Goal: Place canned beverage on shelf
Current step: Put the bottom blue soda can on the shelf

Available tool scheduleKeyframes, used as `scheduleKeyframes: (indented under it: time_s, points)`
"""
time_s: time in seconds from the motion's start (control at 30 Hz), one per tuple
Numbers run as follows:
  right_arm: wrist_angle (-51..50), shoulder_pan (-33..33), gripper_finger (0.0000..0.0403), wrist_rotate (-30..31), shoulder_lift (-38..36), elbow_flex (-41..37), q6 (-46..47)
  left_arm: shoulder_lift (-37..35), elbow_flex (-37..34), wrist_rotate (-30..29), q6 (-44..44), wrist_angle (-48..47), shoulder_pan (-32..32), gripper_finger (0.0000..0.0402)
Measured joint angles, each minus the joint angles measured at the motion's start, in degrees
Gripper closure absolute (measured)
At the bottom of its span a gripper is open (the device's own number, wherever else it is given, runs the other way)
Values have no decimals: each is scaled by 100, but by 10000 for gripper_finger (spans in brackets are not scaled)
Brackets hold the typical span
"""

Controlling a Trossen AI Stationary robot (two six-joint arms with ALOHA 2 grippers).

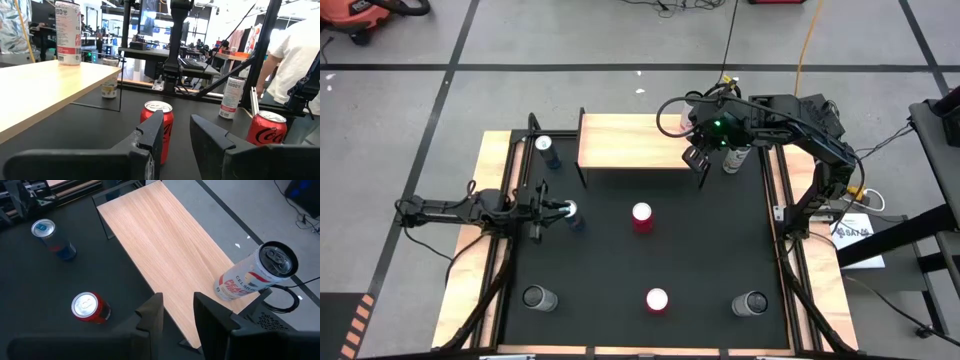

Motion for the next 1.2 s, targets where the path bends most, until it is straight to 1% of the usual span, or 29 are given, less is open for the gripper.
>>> scheduleKeyframes:
  time_s: [0.23,0.4,0.5,0.63,1.2]
  points:
    - [-2,0,307,0,0,0,-39,13,6,22,-136,-46,0,301]
    - [-2,0,307,0,0,0,-42,128,8,183,-89,-246,0,301]
    - [-2,0,301,1,0,0,-40,175,8,269,-83,-195,0,301]
    - [-2,0,294,-17,0,0,-42,177,8,139,-40,-143,0,301]
    - [20,0,295,-33,0,0,-42,177,8,76,-84,-166,0,301]
